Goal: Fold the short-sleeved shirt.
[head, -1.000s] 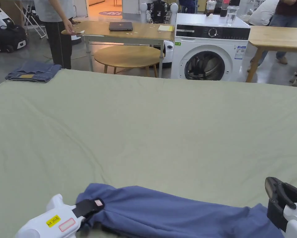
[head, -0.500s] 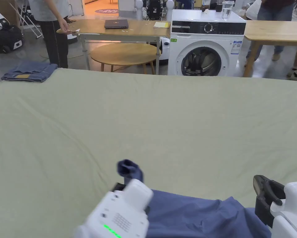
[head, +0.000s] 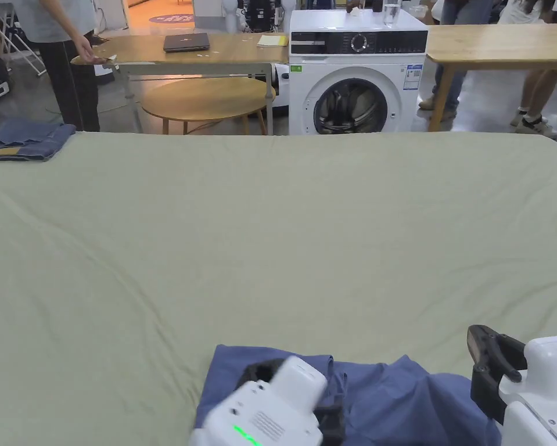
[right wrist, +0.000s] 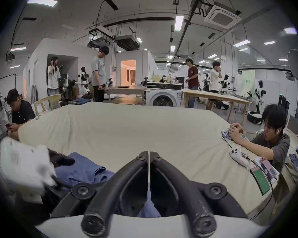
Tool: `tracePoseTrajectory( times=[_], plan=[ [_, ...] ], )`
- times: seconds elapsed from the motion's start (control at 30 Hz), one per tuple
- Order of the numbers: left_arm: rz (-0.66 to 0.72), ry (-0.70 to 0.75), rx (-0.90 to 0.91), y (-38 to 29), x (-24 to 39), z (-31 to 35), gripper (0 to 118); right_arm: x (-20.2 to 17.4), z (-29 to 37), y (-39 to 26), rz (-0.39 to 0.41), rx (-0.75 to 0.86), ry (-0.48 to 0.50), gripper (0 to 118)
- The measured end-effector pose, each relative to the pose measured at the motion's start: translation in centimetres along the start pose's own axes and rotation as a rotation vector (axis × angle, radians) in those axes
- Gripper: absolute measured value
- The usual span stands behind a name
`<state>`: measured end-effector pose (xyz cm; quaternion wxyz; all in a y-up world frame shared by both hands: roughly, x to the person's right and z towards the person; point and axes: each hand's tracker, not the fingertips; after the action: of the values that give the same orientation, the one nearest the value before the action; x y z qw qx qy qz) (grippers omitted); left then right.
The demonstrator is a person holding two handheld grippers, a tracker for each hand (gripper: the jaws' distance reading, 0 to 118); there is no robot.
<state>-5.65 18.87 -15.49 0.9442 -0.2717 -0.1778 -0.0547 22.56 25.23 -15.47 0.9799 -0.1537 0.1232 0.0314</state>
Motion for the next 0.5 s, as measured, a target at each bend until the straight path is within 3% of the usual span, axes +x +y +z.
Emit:
tracePoseTrajectory(
  times=[0.07,0.13,0.17,0.23,0.27,0.37,0.5],
  plan=[
    [0.314,-0.053,0.087,0.6,-3.1,0.9,84,0.2,-0.1,-0.2,-0.005,0.000,-0.005,1],
    [0.456,0.008,0.027,0.5,-5.2,0.7,83,0.3,-0.1,-0.3,-0.014,-0.005,-0.004,1],
    [0.473,0.036,-0.026,0.1,-5.9,0.1,72,0.3,-0.2,-0.4,-0.017,-0.008,-0.006,1],
    [0.465,0.027,-0.095,-0.5,-6.3,-1.7,24,0.4,-0.3,-0.5,-0.023,-0.014,-0.002,1],
    [0.457,0.027,-0.129,-1.0,-6.2,-2.3,15,0.4,-0.3,-0.6,-0.024,-0.016,-0.001,1],
    [0.477,-0.088,-0.198,-2.3,-4.7,-4.1,5,0.5,-0.4,-0.6,-0.025,-0.019,-0.003,1],
    [0.455,-0.192,-0.250,-3.1,-1.1,-5.2,5,0.8,-0.5,-0.5,-0.035,-0.019,-0.010,1]
  ],
)
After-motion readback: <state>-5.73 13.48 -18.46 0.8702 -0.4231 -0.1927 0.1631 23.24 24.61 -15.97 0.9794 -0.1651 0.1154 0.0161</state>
